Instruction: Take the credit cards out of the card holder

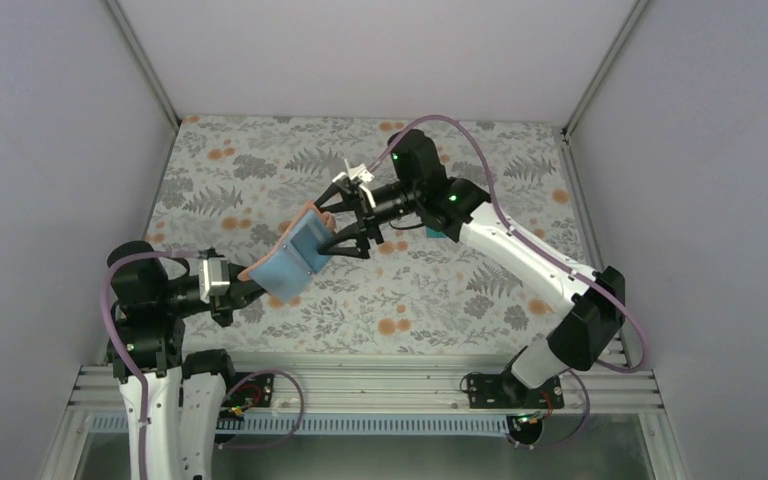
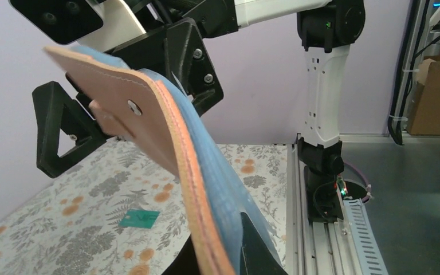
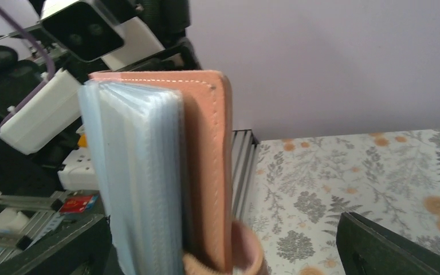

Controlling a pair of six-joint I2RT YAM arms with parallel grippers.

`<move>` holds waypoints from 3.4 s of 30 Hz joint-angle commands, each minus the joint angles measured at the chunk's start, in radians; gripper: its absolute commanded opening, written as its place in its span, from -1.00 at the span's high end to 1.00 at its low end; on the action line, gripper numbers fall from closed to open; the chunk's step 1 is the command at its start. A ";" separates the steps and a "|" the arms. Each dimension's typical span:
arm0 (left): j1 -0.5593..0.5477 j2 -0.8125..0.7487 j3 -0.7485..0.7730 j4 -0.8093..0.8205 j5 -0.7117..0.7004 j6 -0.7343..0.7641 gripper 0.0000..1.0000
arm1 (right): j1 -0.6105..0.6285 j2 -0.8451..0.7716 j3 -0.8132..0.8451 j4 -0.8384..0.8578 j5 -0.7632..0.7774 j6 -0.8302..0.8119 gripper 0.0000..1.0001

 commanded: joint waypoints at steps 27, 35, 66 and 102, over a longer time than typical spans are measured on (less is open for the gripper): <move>0.003 0.048 -0.059 0.375 -0.455 -0.491 -1.00 | 0.105 -0.068 -0.002 0.045 0.670 0.194 0.92; -0.006 0.079 -0.060 0.350 -0.475 -0.527 -1.00 | 0.134 -0.060 0.023 0.059 0.522 0.119 0.92; -0.015 0.084 -0.047 0.299 -0.239 -0.437 -0.85 | 0.112 -0.082 0.052 -0.032 0.325 -0.048 0.91; -0.015 0.073 0.032 0.263 -0.277 -0.463 0.95 | 0.095 -0.190 0.000 -0.042 0.430 0.002 -0.80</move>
